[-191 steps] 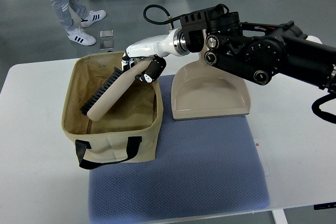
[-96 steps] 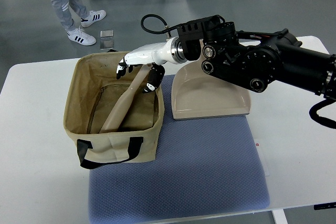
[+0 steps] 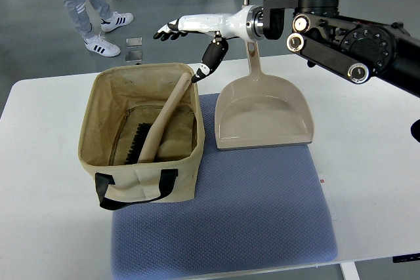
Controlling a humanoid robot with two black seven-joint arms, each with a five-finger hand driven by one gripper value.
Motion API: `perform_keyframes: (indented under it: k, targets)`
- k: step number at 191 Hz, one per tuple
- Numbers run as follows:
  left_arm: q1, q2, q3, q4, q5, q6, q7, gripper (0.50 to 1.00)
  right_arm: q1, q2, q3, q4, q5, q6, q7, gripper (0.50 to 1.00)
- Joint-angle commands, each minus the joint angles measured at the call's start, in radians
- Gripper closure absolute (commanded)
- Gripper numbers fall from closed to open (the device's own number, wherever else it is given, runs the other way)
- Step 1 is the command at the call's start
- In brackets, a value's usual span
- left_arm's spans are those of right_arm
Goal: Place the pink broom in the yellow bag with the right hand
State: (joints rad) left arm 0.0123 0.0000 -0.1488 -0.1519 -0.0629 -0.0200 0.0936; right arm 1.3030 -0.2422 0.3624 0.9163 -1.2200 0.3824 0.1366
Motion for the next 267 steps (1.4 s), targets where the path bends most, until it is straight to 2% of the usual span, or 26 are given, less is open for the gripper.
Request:
perform_keyframes:
  k: [1,32,52,80,132,154,195,227,267]
  targets:
    - [0.0,0.0,0.0,0.0,0.0,0.0,0.0,0.5,-0.056,-0.074,0.056,-0.004,0.089,-0.008,0.0,0.579]
    - [0.0,0.0,0.0,0.0,0.0,0.0,0.0,0.5,-0.189,-0.091,0.221,-0.051,0.211,-0.043,0.0,0.579]
    - [0.0,0.0,0.0,0.0,0.0,0.0,0.0,0.5,-0.271,-0.078,0.355,-0.096,0.267,-0.109,0.0,0.579]
    - [0.0,0.0,0.0,0.0,0.0,0.0,0.0,0.5,-0.369,-0.072,0.495,-0.102,0.372,-0.201,0.001,0.579]
    - [0.0,0.0,0.0,0.0,0.0,0.0,0.0,0.5,-0.492,-0.057,0.524,-0.106,0.614,-0.355,0.005,0.576]
    - [0.0,0.0,0.002,0.0,0.0,0.0,0.0,0.5,-0.528,-0.058,0.576,-0.114,0.695,-0.405,0.026,0.57]
    - [0.0,0.0,0.0,0.0,0.0,0.0,0.0,0.5,-0.585,-0.043,0.684,-0.119,0.789,-0.425,0.038,0.57]
    - [0.0,0.0,0.0,0.0,0.0,0.0,0.0,0.5,-0.607,0.006,0.745,-0.12,0.798,-0.435,0.078,0.57]
    - [0.0,0.0,0.0,0.0,0.0,0.0,0.0,0.5,-0.633,0.04,0.787,-0.132,0.809,-0.436,0.083,0.57]
